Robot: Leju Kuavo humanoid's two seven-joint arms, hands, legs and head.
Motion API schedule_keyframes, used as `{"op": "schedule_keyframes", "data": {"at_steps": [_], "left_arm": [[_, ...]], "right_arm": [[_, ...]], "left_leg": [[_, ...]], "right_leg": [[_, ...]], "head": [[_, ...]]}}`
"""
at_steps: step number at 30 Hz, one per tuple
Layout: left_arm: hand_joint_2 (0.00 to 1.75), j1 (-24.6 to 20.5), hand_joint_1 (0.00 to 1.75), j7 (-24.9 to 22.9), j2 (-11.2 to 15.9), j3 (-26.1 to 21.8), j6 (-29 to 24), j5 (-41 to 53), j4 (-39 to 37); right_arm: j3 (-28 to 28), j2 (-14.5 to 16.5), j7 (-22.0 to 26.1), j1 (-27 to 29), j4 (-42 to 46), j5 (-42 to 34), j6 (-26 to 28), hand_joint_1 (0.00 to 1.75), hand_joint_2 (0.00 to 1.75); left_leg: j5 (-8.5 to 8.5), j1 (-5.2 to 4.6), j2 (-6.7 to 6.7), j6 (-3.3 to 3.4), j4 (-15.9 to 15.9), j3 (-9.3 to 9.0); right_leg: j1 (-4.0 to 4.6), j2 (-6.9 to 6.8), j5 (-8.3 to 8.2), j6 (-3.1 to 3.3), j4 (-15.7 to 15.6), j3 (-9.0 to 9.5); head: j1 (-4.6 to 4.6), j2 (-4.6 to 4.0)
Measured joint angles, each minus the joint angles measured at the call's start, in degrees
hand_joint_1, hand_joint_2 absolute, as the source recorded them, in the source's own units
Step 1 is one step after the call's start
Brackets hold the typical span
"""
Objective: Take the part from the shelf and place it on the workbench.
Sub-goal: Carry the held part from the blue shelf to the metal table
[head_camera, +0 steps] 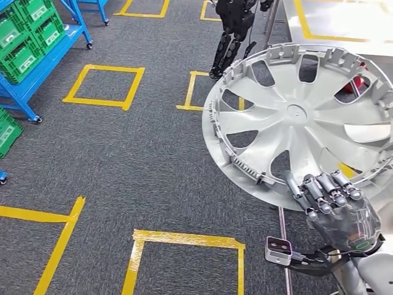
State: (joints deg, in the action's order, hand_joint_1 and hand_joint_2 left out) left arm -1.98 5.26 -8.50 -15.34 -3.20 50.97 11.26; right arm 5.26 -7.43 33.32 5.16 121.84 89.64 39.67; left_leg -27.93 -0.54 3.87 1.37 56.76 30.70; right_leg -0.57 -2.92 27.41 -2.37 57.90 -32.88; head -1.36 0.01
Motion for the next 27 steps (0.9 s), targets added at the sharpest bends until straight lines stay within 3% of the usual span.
{"op": "schedule_keyframes", "data": {"at_steps": [3,5,8,9,10,11,12,14,16,18,19,21,22,24,25,26,27], "left_arm": [[0.00,0.0,0.00,0.1,0.0,0.0,-0.1,0.0,0.0],[0.00,-0.1,0.00,0.2,0.0,0.0,-0.1,0.0,0.0],[0.00,0.0,0.00,0.6,0.0,0.0,-0.1,0.0,0.0],[0.00,0.0,0.00,0.6,0.0,0.0,-0.1,0.0,0.0],[0.00,0.1,0.00,0.7,0.0,0.0,-0.1,0.0,0.0],[0.00,0.1,0.00,0.8,0.0,0.0,-0.1,0.0,0.0],[0.00,0.0,0.00,0.8,0.0,0.0,-0.1,0.0,0.0],[0.00,0.0,0.00,0.8,0.0,0.0,-0.1,-0.1,0.0],[0.00,-0.1,0.00,0.8,0.0,0.0,-0.2,-0.1,0.0],[0.00,-0.2,0.00,0.9,0.0,0.0,-0.1,-0.1,0.0],[0.00,-0.3,0.00,0.9,0.0,0.0,-0.1,-0.1,0.0],[0.00,-0.3,0.00,0.9,-0.1,0.0,-0.1,-0.2,0.0],[0.00,-0.3,0.00,0.9,-0.1,0.0,0.0,-0.2,0.0],[0.00,-0.2,0.00,0.9,-0.1,0.0,0.0,-0.2,0.0],[0.00,-0.2,0.00,0.9,-0.1,0.0,0.0,-0.2,0.0],[0.00,-0.2,0.00,0.9,-0.1,0.0,0.0,-0.2,0.0],[0.00,-0.2,0.00,0.9,-0.1,0.0,0.0,-0.2,0.0]], "right_arm": [[0.1,0.0,-0.1,0.1,0.0,0.0,0.0,1.75,1.75],[0.2,0.0,-0.2,0.1,-0.1,0.0,0.0,1.75,1.75],[0.3,0.0,-0.4,0.1,-0.1,0.0,0.0,1.75,1.75],[0.3,0.0,-0.4,0.2,-0.1,0.0,0.0,1.75,1.75],[0.3,0.0,-0.4,0.2,-0.1,0.0,0.0,1.75,1.75],[0.3,0.0,-0.4,0.2,-0.1,0.0,0.0,1.75,1.75],[0.3,0.0,-0.4,0.2,-0.1,0.0,0.0,1.75,1.75],[0.3,0.0,-0.4,0.1,-0.1,0.0,0.0,1.75,1.75],[0.3,0.0,-0.4,0.1,-0.2,0.0,0.0,1.75,1.75],[0.3,0.0,-0.3,0.2,-0.2,0.0,0.0,1.75,1.75],[0.4,0.0,-0.3,0.3,-0.2,0.0,0.0,1.75,1.75],[0.4,0.0,-0.2,0.3,-0.2,0.0,0.0,1.75,1.75],[0.4,0.0,-0.2,0.3,-0.2,0.0,0.0,1.75,1.75],[0.4,0.0,-0.2,0.2,-0.2,0.0,0.0,1.75,1.75],[0.4,0.0,-0.2,0.3,-0.2,0.0,0.0,1.75,1.75],[0.4,0.0,-0.2,0.3,-0.3,0.0,0.0,1.75,1.75],[0.4,0.0,-0.2,0.3,-0.3,0.0,0.0,1.75,1.75]], "left_leg": [[-0.24,-0.09,0.92,-0.77,0.2,-0.03],[-1.96,0.12,-0.36,-1.37,2.3,0.68],[-7.61,0.31,-2.96,-1.68,13.3,5.47],[-8.58,0.31,-3.19,-1.63,16.5,6.96],[-8.36,0.31,-3.30,-1.53,17.7,7.59],[-6.97,0.31,-3.44,-1.35,16.5,7.18],[-4.71,0.31,-3.85,-1.11,13.2,5.79],[-0.75,0.43,-6.26,-0.59,5.4,2.54],[0.17,0.48,-8.01,-0.39,1.5,1.08],[0.05,0.49,-7.27,-0.23,0.7,0.89],[0.24,0.56,-6.67,0.01,0.4,0.79],[0.59,0.70,-5.37,0.48,-0.2,0.58],[0.62,0.62,-4.73,0.58,-0.3,0.55],[0.56,0.49,-3.32,0.67,-0.3,0.58],[0.50,0.46,-2.61,0.70,-0.3,0.56],[0.44,0.45,-1.97,0.67,-0.3,0.53],[0.35,0.45,-1.42,0.58,-0.3,0.47]], "right_leg": [[0.18,1.03,-0.09,1.14,-0.6,0.18],[0.05,1.88,-0.36,1.89,-0.8,0.11],[0.08,3.33,-0.56,2.52,-0.9,-0.04],[0.14,3.93,-0.58,2.58,-0.9,-0.06],[0.19,4.57,-0.59,2.59,-0.8,-0.06],[0.22,5.24,-0.59,2.59,-0.8,-0.02],[0.23,5.92,-0.59,2.58,-0.7,0.05],[0.22,7.16,-0.58,2.43,-0.5,-0.08],[0.07,8.25,-0.77,1.92,-0.4,-0.69],[-0.15,9.18,-1.03,1.19,-0.4,-1.24],[-0.14,8.67,-0.78,0.91,-0.1,-1.61],[-0.02,6.24,1.39,0.48,3.3,-3.49],[0.00,4.72,3.17,0.28,6.8,-5.19],[-0.15,3.55,5.99,-0.15,14.3,-8.69],[-0.23,3.31,6.15,-0.32,16.0,-9.48],[-0.30,3.09,5.24,-0.44,15.3,-9.10],[-0.36,2.67,3.48,-0.51,12.2,-7.45]], "head": [[0.08,0.00],[0.23,0.00],[0.58,-0.01],[0.61,-0.01],[0.63,-0.01],[0.63,-0.01],[0.63,-0.01],[0.62,-0.01],[0.66,0.00],[0.71,0.01],[0.64,0.01],[0.35,0.00],[0.21,-0.01],[0.07,-0.01],[0.07,-0.01],[0.05,-0.01],[0.04,-0.01]]}}
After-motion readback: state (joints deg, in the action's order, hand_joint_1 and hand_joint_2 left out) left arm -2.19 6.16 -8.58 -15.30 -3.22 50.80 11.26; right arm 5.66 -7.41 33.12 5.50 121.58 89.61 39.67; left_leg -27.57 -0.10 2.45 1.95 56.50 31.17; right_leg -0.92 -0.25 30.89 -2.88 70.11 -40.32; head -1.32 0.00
